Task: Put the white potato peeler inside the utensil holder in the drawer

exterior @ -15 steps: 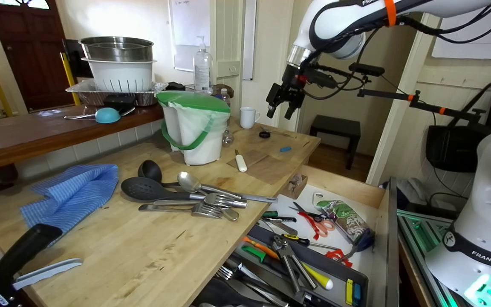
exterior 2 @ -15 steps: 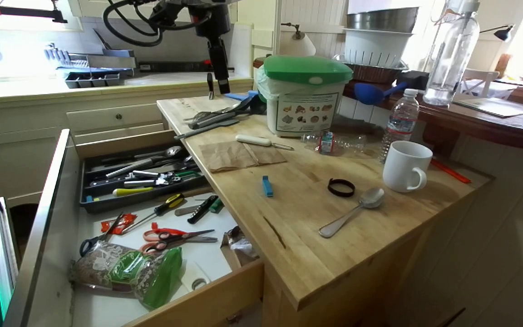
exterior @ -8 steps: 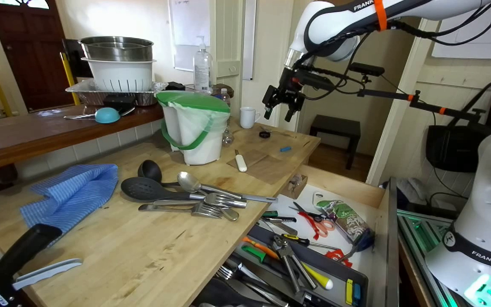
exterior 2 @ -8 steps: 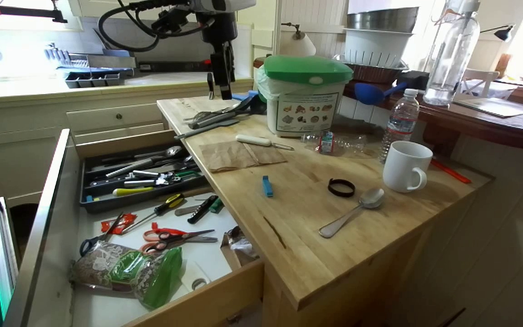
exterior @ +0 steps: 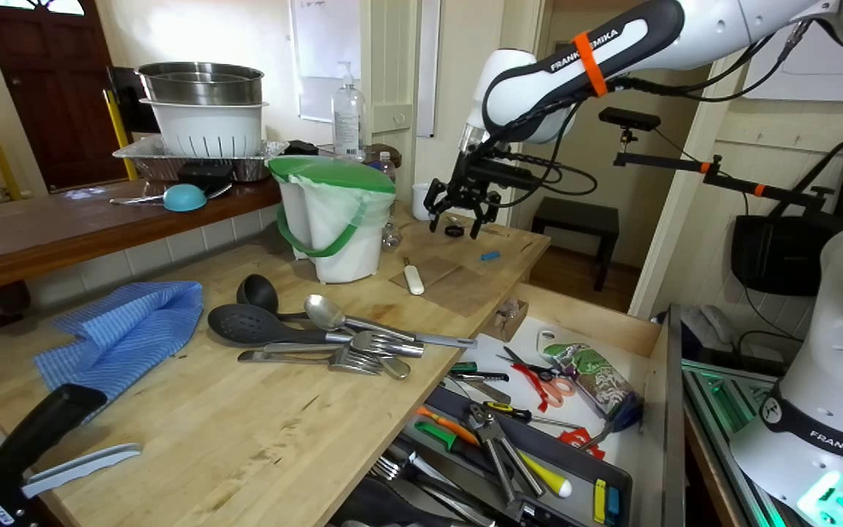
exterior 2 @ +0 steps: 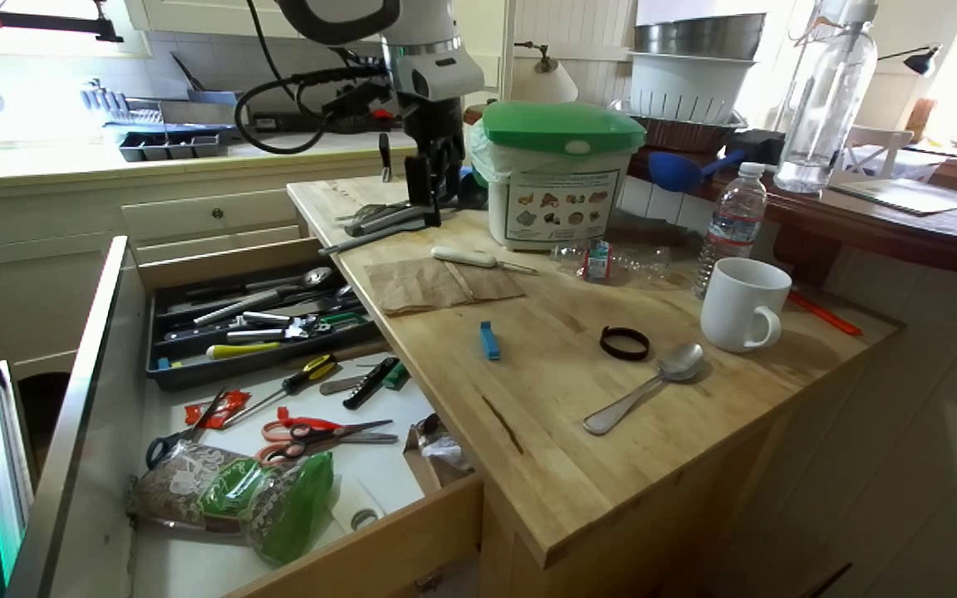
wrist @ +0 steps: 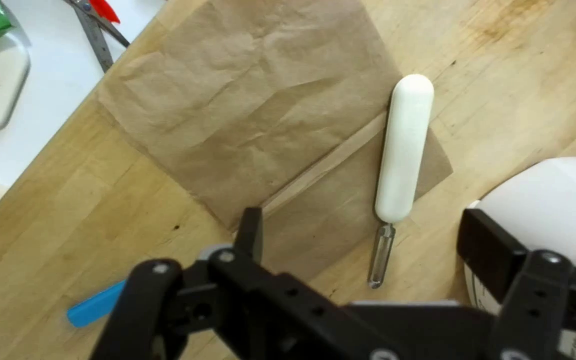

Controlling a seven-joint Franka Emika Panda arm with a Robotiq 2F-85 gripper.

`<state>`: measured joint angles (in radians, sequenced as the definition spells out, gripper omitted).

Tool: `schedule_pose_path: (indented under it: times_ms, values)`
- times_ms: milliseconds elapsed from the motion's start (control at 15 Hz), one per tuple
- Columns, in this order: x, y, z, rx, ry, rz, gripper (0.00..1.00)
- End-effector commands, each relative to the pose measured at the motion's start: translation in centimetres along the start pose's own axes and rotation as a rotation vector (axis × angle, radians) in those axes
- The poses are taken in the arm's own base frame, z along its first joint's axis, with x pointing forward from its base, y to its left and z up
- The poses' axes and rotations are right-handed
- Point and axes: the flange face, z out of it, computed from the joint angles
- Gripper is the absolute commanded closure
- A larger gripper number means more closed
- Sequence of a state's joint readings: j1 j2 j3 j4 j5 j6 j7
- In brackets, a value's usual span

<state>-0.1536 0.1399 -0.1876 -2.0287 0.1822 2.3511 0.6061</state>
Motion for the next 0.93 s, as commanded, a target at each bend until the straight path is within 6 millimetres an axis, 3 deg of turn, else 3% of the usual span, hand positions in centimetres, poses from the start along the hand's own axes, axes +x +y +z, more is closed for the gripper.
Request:
schedule_pose_path:
  times_ms: [0,733,867]
  values:
    - [0.5,-2.4,3.4,-0.058,-0.003,0.041,0.0]
    - [1.7,-4.8,8.0,-0.115,-0.014,0.058,0.0]
    - [2.1,-5.1,8.6,-0.118,-0.017,0.057,0.04]
